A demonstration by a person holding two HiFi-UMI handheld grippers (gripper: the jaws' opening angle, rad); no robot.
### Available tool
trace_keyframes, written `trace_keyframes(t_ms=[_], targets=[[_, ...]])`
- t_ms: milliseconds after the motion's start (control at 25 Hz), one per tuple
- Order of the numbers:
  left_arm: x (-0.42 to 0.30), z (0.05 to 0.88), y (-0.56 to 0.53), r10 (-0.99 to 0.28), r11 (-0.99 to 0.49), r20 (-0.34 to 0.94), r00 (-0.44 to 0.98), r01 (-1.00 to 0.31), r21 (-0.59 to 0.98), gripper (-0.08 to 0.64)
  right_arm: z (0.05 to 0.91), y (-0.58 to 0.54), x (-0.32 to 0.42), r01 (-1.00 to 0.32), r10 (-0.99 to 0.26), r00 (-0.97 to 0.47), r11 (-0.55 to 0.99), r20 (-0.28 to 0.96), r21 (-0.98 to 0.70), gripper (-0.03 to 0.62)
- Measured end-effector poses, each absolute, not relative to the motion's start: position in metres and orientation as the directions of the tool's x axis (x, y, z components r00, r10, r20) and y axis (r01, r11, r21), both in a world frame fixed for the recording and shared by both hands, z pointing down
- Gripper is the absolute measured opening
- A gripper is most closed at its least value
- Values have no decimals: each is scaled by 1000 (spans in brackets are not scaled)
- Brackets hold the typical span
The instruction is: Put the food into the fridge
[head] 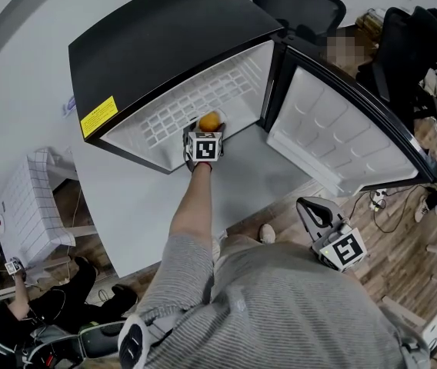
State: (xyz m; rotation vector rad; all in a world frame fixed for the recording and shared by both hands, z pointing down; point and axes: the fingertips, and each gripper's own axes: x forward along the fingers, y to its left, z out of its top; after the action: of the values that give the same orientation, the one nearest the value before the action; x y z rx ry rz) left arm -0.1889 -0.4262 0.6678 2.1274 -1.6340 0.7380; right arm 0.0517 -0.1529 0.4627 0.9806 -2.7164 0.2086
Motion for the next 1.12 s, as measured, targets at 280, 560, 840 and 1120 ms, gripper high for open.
trace_keyframes(t_ms=[280,560,840,1120], targets=[[-183,655,-420,-789,-278,577,209,-960,-33,400,462,-152,53,-637,-603,-750,769,271,-52,12],[-182,643,-403,-812,-261,549,200,-965,-34,399,461,-150,52,-617,-585,-768,785,260,-59,12],[-183,627,-387,-841,-238,507,191,-971,-27,393,462,-147,52,-604,-572,-781,794,250,-69,12],[-181,613,-379,-858,-225,487,165,-972,-68,195,461,-144,54,-594,-565,-791,801,235,-73,12]])
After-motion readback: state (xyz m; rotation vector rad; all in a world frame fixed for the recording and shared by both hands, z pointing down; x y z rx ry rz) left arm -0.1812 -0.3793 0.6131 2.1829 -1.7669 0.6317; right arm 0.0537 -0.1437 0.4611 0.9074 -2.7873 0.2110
